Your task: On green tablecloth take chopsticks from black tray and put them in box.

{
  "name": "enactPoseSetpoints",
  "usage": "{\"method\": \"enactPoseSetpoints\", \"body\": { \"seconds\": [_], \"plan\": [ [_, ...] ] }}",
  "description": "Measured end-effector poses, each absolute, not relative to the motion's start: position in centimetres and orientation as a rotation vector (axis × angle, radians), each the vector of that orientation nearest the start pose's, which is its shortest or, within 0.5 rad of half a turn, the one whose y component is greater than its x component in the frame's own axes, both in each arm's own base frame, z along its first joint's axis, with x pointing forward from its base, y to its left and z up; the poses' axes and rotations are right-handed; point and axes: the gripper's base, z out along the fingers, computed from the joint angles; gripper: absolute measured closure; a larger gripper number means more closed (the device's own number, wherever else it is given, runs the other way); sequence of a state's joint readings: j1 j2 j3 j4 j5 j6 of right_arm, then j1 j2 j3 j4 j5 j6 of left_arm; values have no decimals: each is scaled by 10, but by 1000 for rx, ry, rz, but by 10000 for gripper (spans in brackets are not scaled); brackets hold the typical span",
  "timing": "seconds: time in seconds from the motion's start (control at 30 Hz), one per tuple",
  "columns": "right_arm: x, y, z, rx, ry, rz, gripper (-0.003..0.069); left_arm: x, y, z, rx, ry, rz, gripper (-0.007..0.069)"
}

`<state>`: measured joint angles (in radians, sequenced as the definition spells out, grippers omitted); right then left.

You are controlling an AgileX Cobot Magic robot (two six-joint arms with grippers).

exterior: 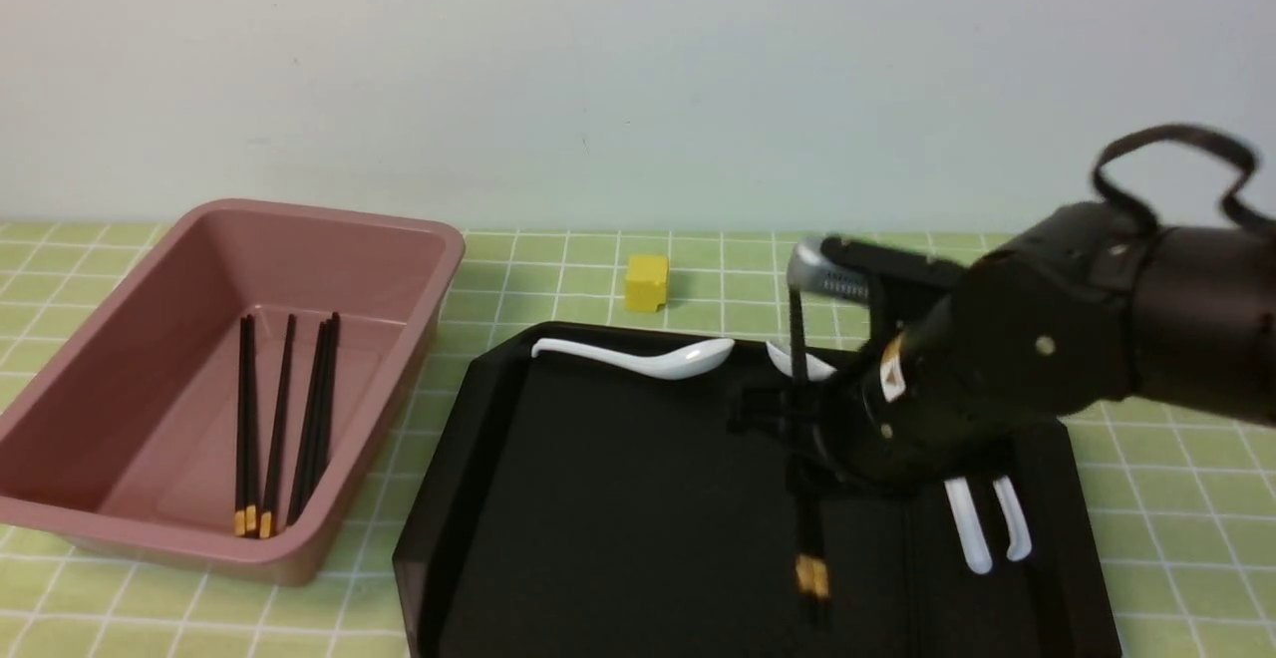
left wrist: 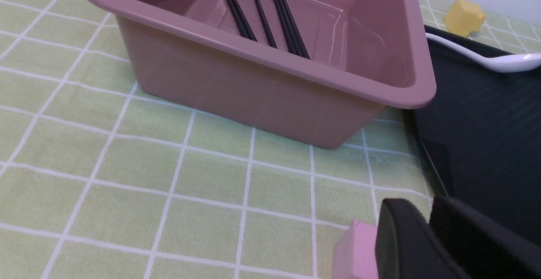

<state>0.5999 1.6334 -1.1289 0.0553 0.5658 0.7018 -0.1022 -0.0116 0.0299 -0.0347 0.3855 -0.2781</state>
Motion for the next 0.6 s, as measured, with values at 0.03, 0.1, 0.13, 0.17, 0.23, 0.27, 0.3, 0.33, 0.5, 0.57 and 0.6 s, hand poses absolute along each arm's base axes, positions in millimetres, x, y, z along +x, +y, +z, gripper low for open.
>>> {"method": "enactPoseSetpoints", "body": {
  "seconds": [0.03, 0.1, 0.13, 0.17, 0.23, 0.27, 0.3, 0.33, 0.5, 0.57, 0.6],
  "plan": [
    [284, 198, 249, 177, 2622, 552, 534, 52, -7, 169, -188, 1889, -294, 511],
    [291, 210, 268, 87, 2503, 651, 534, 52, -7, 169, -188, 1889, -294, 511],
    [295, 219, 279, 28, 2433, 699, 534, 52, -7, 169, -188, 1889, -294, 510],
    [296, 227, 286, -18, 2394, 726, 534, 52, -7, 169, -188, 1889, -294, 508],
    [299, 249, 303, -128, 2294, 785, 534, 52, -7, 169, -188, 1889, -294, 504],
    [301, 261, 310, -183, 2245, 810, 534, 52, -7, 169, -188, 1889, -294, 503],
    [302, 274, 318, -237, 2193, 832, 534, 52, -7, 169, -188, 1889, -294, 501],
    [304, 286, 326, -289, 2139, 846, 534, 52, -7, 169, -188, 1889, -294, 501],
    [309, 353, 332, -466, 1902, 882, 534, 52, -7, 169, -188, 1889, -294, 496],
    [313, 378, 320, -487, 1832, 891, 534, 52, -7, 169, -188, 1889, -294, 495],
    [314, 385, 316, -485, 1810, 895, 534, 52, -7, 169, -188, 1889, -294, 494]
  ]
}}
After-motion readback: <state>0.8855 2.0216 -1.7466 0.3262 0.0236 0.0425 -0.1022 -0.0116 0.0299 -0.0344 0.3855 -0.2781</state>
